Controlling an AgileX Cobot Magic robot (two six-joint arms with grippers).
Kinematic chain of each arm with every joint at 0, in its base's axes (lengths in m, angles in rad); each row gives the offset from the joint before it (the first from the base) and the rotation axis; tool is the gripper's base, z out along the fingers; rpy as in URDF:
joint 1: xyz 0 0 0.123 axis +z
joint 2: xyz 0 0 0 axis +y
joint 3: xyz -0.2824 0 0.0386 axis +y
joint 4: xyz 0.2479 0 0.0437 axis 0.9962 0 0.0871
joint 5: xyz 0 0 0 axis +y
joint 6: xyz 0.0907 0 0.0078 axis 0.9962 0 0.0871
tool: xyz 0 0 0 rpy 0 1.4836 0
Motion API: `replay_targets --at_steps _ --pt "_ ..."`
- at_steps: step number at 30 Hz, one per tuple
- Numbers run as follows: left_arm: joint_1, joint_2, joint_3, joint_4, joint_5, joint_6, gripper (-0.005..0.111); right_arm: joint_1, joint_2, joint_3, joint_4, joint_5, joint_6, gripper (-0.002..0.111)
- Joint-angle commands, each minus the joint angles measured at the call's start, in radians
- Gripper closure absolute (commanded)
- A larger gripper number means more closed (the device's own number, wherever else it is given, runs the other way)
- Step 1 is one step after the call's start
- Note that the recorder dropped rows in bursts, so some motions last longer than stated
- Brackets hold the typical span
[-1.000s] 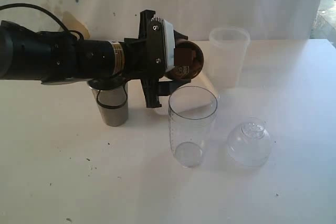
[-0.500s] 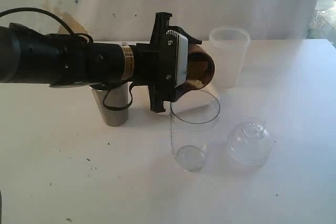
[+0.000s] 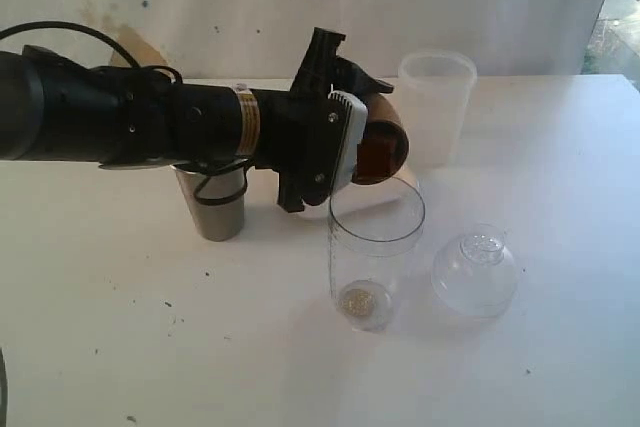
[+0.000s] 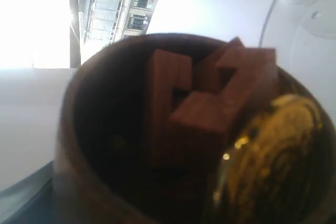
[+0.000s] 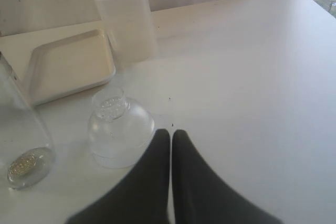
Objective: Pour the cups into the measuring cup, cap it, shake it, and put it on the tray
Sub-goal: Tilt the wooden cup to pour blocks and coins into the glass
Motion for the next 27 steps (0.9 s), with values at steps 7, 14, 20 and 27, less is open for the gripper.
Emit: replay_targets --at_steps 7,14,20,27 --pt "-0.017 -0.018 -0.004 -0.065 -0.008 0.116 0.107 -0.003 -0.004 0.006 -0.005 -0.002 -0.001 0.107" --pt "-0.017 -0.018 -0.004 -0.085 0.013 0.185 0.107 -0.003 -0.004 0.006 -0.005 -0.002 -0.001 0.107" --pt "-0.017 -0.018 -0.004 -0.149 0.013 0.299 0.107 -0.003 -0.004 0.006 -0.005 -0.002 -0.001 0.107" --pt "-0.017 -0.018 -0.004 -0.197 0.013 0.416 0.107 -0.003 -0.004 0.006 -0.005 -0.002 -0.001 0.107"
